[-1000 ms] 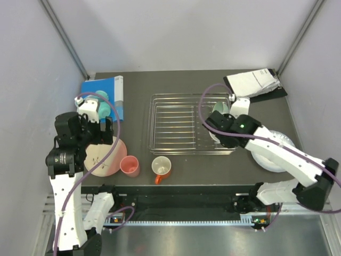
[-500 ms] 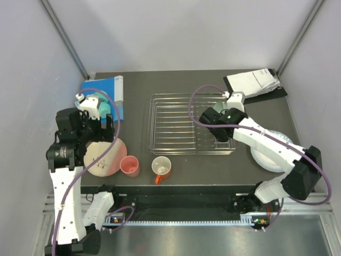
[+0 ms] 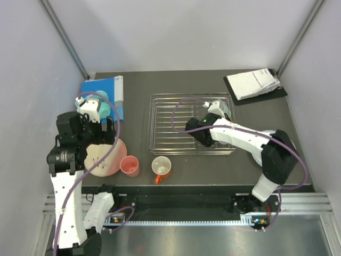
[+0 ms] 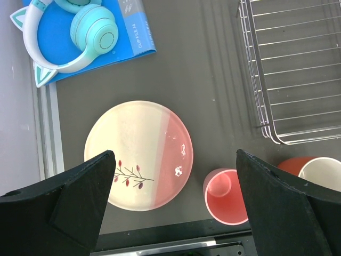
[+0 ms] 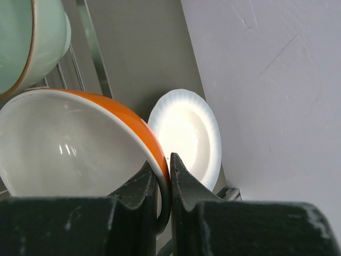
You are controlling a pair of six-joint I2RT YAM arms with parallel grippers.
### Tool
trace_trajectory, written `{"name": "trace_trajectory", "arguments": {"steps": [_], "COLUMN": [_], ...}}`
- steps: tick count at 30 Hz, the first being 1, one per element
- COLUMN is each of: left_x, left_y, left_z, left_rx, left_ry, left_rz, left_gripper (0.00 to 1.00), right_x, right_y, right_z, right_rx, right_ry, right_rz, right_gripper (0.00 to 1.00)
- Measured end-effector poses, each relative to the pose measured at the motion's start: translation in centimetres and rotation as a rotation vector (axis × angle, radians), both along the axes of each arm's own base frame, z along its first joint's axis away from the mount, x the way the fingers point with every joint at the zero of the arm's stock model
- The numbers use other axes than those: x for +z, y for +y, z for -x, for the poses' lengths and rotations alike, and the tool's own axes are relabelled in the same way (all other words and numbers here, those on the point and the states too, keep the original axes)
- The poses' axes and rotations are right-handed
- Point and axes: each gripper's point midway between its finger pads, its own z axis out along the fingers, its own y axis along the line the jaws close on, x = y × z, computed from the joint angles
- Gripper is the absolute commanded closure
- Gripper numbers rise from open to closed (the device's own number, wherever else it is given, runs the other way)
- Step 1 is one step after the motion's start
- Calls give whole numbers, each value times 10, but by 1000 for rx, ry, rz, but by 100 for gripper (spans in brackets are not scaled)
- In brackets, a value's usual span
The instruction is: Load the mixed dishes into the dish rack
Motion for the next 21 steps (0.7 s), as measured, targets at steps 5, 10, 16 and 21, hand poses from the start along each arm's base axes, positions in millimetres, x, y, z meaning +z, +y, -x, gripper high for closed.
{"name": "trace_trajectory", "arguments": {"steps": [5, 10, 16, 21], "left_x": [2, 4, 4, 3], "left_y": [0, 0, 0, 0], "left_z": [2, 4, 4, 4], "left_rx": [0, 1, 0, 0], "left_ry": [-10, -22, -20, -17], "left_rz": [0, -2, -2, -2], "left_gripper": [1, 1, 1, 1], "right_x": [-19, -36, -45, -44], "right_y": [8, 14, 19, 20], "right_z": [-2, -3, 1, 4], "right_rx": [14, 26, 23, 20], "right_ry": [53, 101, 125, 120], "right_rz": [64, 120, 100, 67], "right_gripper": [100, 87, 55, 26]}}
